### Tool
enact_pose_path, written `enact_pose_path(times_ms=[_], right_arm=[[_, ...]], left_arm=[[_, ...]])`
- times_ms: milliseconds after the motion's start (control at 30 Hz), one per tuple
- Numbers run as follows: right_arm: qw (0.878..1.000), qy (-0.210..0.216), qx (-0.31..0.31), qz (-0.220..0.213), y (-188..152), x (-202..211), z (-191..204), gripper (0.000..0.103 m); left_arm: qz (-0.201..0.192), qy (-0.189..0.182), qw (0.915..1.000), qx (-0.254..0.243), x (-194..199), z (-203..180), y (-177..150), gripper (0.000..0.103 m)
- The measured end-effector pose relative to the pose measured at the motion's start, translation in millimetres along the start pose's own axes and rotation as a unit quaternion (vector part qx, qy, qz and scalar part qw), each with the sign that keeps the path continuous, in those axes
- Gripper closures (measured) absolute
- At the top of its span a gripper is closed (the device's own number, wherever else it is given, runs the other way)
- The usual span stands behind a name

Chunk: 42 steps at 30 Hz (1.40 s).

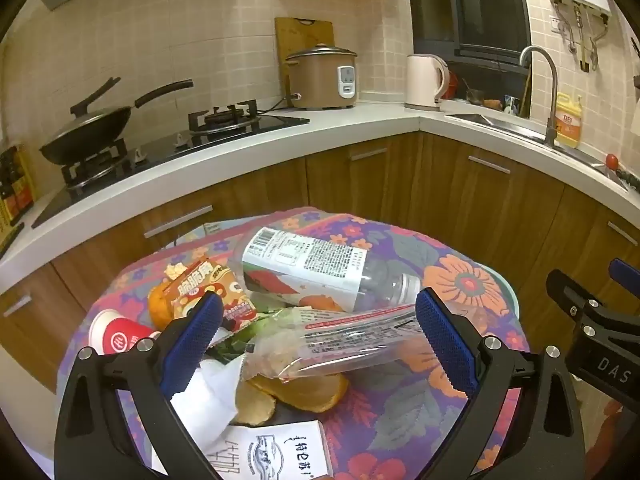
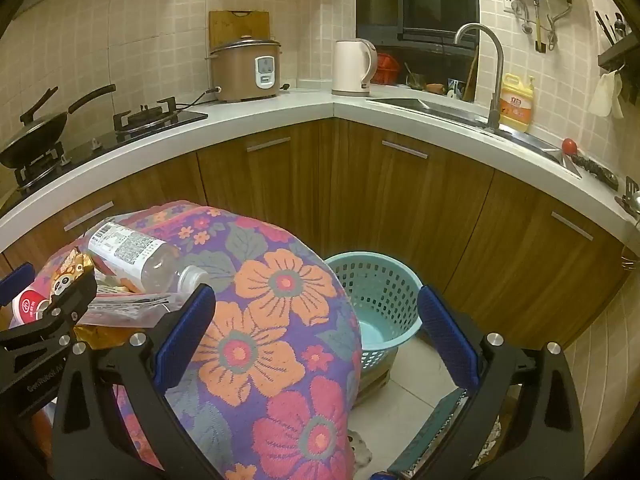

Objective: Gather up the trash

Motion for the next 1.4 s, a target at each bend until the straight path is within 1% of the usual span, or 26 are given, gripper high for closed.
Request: enact_pose_path(times_ms=[267,400,900,1000,1100,1400], right_arm=[[1.0,0.001,0.002,0.002,-0.6,1.7,0.3,0.007],[1.0,-0.002,0.003,0.0,-0.8,1.9,0.5,0.007],[1.0,-0.003,0.004,-0.001,-0.5,-0.3,0.9,0.007],[1.0,-0.013,0.009,0.002,1.6,2.3,-1.5,0.007],[1.0,-0.01,0.006,0.004,3.8,6.3,-6.5,0.007],[1.0,-0.012,0.013,0.004,1.6,-0.9,-2.5,0.007]], left_arm=[[0.002,-0.004,1.0,0.003,0.1,0.4,1.3,0.009],[-0.002,-0.003,1.0,0.001,9.3,-2.4,0.8,0.009],[-0.002,-0.003,1.0,0.001,6.7,-3.3,0.6,0.009],[0.0,-0.007,1.0,-0.003,7.5,-6.9,2.1,0.009],[0.0,-0.007,1.0,-0.007,6.7,-8.3,2.4,0.009],[0.001,-0.013,0.9999,-0.007,4.6,-8.0,2.8,0.009]])
Point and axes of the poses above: each gripper's, at about its wrist camera, not at the fingertips, and x roughly against the way its jaws point, z to its left, y to its top, the point moved 5 cm from there along -x, roughly the way its jaws point, and after that the axes turned 4 degrees about -z, right-handed, at the moved point
